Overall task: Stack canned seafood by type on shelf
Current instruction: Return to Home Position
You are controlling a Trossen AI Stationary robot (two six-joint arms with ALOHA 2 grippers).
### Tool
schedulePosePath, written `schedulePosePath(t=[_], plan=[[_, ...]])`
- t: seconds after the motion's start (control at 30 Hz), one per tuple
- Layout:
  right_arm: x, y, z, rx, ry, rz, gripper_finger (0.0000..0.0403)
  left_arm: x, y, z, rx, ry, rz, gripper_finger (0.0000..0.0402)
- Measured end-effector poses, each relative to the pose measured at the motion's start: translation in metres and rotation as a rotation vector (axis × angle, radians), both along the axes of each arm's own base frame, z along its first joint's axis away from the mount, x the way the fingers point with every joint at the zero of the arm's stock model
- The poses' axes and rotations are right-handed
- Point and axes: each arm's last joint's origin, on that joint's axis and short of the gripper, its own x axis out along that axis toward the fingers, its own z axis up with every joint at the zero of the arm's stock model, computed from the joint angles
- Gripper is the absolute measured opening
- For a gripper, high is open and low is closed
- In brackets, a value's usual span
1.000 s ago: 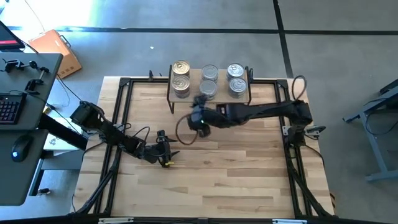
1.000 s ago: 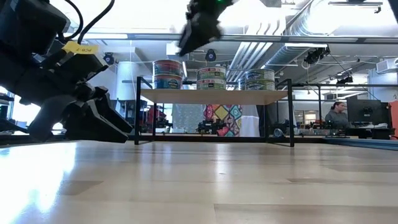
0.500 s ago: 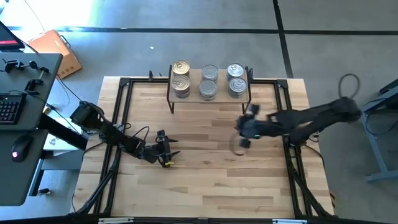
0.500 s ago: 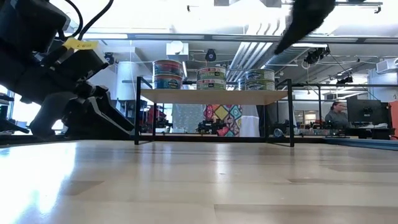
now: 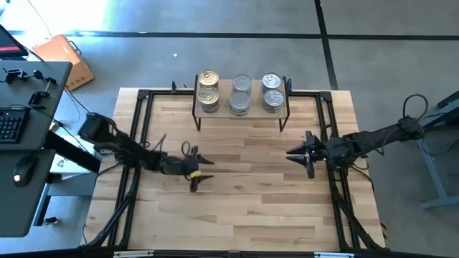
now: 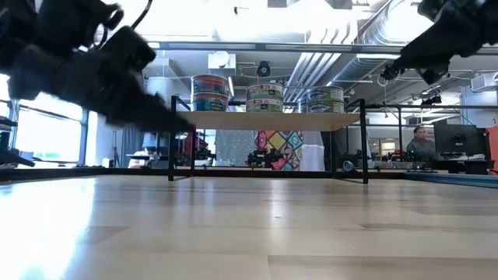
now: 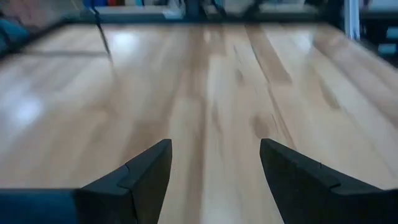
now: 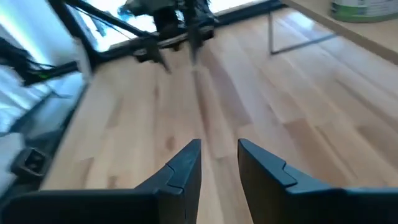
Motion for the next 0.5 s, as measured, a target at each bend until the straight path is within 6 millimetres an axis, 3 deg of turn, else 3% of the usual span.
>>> schedulePosePath(t=[0.17,0.3,0.5], plan=[[-0.008,-0.001,-0.018,0.030,-0.093,0.074,0.0096,-0.004,0.022,0.041,0.011,-0.142,0.000,0.0239],[-0.011,0.000,-0.031,0.057,-0.181,0.139,0.0096,-0.019,0.036,0.069,0.030,-0.183,0.010,0.0239],[-0.013,0.000,-0.047,0.016,-0.263,0.182,0.0096,-0.052,0.049,0.091,0.019,-0.148,0.054,0.0239]])
